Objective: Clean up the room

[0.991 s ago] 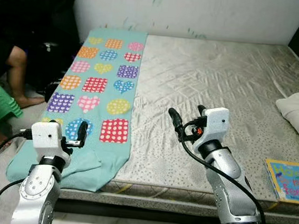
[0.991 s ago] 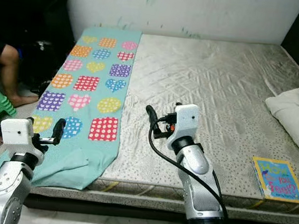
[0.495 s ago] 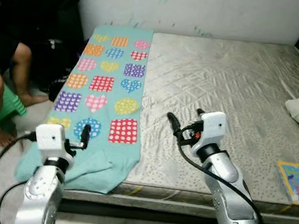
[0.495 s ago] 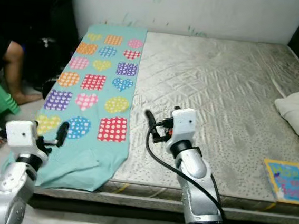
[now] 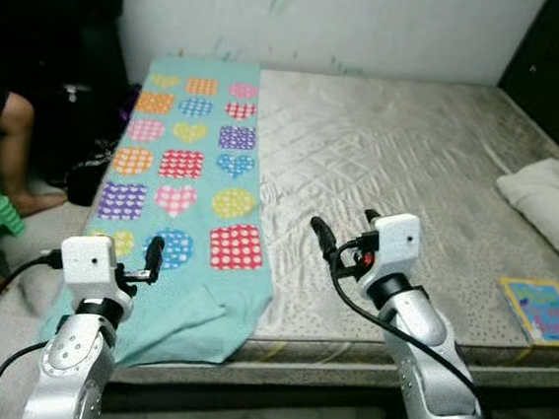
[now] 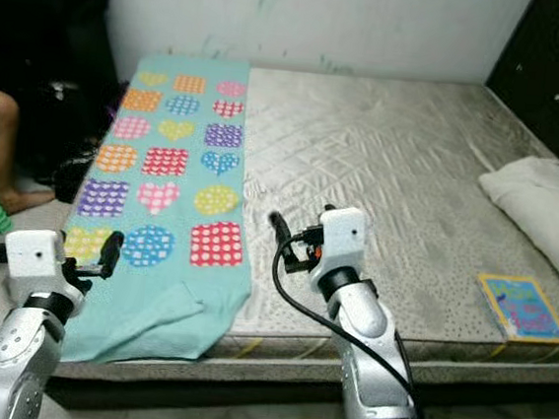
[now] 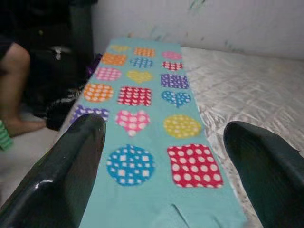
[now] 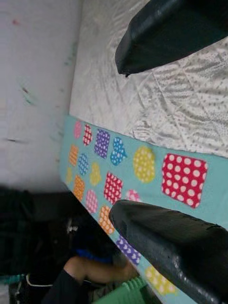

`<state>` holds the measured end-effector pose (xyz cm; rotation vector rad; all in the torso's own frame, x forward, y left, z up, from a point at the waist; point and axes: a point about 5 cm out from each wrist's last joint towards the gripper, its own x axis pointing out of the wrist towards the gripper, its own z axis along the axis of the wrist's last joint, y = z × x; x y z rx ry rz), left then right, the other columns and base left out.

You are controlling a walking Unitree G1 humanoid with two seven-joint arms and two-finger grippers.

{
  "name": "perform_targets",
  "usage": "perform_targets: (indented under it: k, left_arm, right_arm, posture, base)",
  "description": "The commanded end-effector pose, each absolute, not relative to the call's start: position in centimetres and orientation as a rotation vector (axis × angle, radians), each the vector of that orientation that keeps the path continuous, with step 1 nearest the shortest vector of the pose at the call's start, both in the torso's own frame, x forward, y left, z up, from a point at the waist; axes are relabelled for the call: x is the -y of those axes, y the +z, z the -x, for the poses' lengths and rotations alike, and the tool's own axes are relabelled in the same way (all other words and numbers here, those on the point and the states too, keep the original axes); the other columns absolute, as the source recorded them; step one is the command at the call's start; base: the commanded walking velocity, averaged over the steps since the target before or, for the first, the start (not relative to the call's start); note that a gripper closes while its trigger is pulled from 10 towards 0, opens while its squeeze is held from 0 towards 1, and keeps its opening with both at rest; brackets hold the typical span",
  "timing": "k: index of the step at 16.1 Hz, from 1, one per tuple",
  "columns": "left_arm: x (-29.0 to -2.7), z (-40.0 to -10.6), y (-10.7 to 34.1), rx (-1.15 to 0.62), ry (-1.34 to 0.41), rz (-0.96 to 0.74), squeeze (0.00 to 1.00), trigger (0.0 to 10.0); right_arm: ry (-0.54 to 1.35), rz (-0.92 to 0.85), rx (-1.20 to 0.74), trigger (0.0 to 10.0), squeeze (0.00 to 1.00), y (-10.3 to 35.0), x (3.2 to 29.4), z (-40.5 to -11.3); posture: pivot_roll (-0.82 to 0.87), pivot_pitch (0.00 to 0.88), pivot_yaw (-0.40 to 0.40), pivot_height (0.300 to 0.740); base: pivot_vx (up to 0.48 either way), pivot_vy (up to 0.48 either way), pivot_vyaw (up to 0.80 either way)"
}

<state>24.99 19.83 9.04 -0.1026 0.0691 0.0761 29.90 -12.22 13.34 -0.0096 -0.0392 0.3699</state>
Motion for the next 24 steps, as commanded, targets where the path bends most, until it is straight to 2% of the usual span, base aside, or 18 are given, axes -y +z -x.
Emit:
perform_targets:
  k: [1, 7, 18, 24]
  left_arm:
    - [-19.1, -25.1, 9.2, -0.061, 0.06, 0.11, 0.0, 10.0]
    - [-18.5, -24.7, 9.6, -0.033, -0.004, 0.128, 0.0, 10.0]
    - [-18.5, -24.5, 9.6, -0.042, -0.015, 0.109, 0.0, 10.0]
    - [-18.7, -24.7, 9.6, -0.046, 0.013, 0.126, 0.0, 10.0]
  right_arm:
    - [0.359, 0.01, 0.021, 10.0, 0.0, 13.1, 12.9, -29.8]
    - [0.374, 0.011, 0.011, 10.0, 0.0, 12.9, 12.7, -29.5]
    - [0.347, 0.045, -0.012, 10.0, 0.0, 12.3, 13.3, -29.1]
    - [0.327, 0.067, -0.018, 10.0, 0.0, 11.9, 13.5, -29.1]
  posture:
    - [-0.15, 0.049, -0.001, 0.74]
    - [-0.15, 0.066, -0.004, 0.74]
    - [-0.15, 0.08, 0.002, 0.74]
    - [-0.15, 0.075, 0.005, 0.74]
  base:
    - [0.0, 0.0, 0.0]
    - [0.0, 0.0, 0.0]
    - [0.394, 0.0, 0.0]
    - [0.041, 0.0, 0.0]
